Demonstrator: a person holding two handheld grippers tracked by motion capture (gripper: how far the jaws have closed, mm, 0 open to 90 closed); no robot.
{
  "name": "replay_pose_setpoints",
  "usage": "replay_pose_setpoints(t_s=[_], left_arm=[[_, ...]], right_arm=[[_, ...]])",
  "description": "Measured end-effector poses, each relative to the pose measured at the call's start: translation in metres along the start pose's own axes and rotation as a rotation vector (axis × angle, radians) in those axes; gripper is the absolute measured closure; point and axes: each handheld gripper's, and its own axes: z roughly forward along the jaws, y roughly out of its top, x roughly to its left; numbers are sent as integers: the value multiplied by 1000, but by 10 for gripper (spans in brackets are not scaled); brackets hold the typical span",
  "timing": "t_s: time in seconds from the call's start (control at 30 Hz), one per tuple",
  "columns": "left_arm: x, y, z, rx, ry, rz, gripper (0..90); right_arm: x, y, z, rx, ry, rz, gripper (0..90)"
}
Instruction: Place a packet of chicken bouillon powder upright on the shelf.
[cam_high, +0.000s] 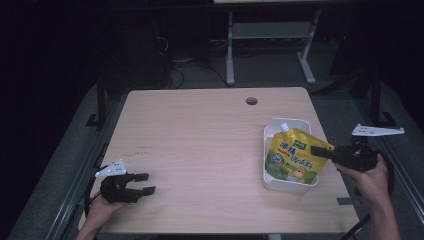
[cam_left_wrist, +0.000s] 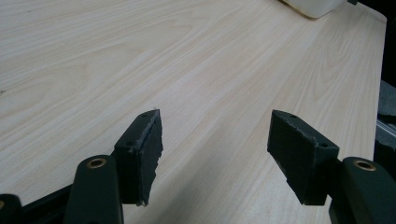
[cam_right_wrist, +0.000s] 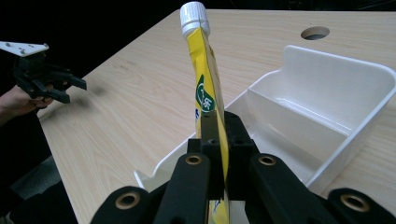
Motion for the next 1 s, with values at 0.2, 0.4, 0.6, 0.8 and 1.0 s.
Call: replay_pose_setpoints(t_s=[0.2,0.4,0.6,0.8,1.0], left_arm=[[0,0,0,1,0,0,347],[0,0,0,-2,0,-1,346],[-1,0,0,-5,-1,-2,345],[0,0,-1,-10,-2,-1,343],[0,0,-2,-11,-2,-1,340]], right_arm=[[0,0,0,1,-2,-1,872],[4,6,-3,-16,-4,-9,743],[13,22,-11,-51,-32,-28,658],[25,41,-19,-96,-41,-56,618],[44,56,-17,-104,-29,-101,581]])
